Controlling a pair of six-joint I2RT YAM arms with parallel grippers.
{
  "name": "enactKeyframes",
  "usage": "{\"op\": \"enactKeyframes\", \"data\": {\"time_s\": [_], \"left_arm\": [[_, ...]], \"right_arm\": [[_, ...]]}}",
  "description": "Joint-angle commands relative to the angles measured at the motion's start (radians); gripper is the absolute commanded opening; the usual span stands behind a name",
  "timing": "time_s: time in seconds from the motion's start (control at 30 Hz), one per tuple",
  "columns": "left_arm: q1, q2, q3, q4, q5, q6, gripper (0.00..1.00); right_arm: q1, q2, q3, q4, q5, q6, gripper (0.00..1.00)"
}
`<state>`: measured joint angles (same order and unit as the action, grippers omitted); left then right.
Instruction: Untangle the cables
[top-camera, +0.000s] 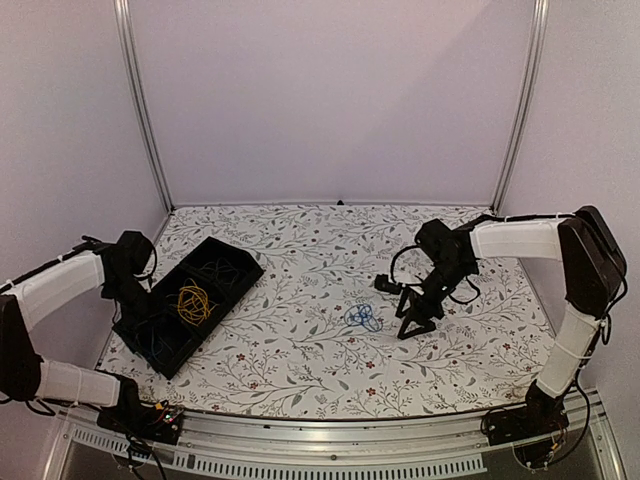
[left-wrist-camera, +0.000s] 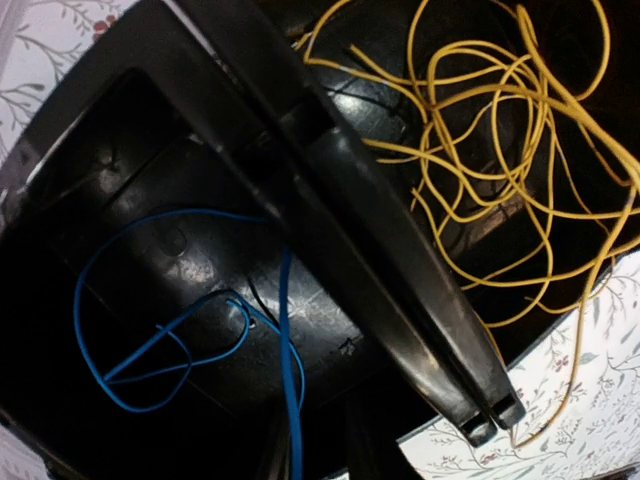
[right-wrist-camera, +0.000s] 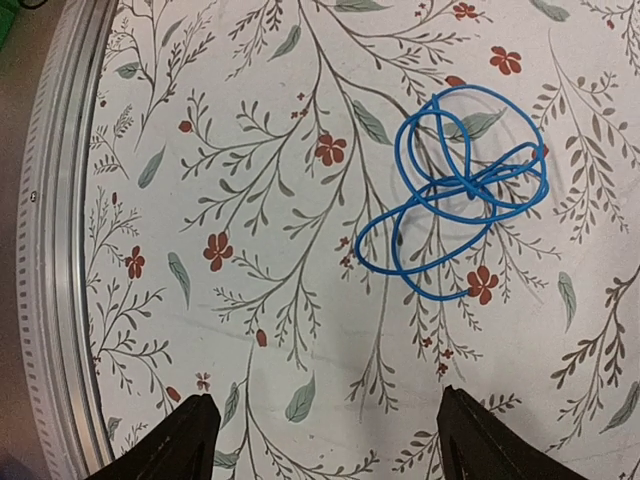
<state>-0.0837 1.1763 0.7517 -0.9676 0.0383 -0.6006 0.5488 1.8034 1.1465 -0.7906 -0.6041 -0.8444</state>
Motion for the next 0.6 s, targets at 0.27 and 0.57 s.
{"op": "enactKeyframes", "data": {"time_s": [0.27, 0.57], "left_arm": [[0.012, -0.028, 0.137, -0.114, -0.117, 0.013, 0.55], [0.000, -0.105, 0.291, -0.099, -0.237, 0.049, 0.99]], "right_arm": [[-0.001, -0.147, 0.170, 0.147, 0.137, 0.161, 0.96], [-0.002, -0.056, 0.205, 0.054, 0.038, 0.097, 0.88]]}}
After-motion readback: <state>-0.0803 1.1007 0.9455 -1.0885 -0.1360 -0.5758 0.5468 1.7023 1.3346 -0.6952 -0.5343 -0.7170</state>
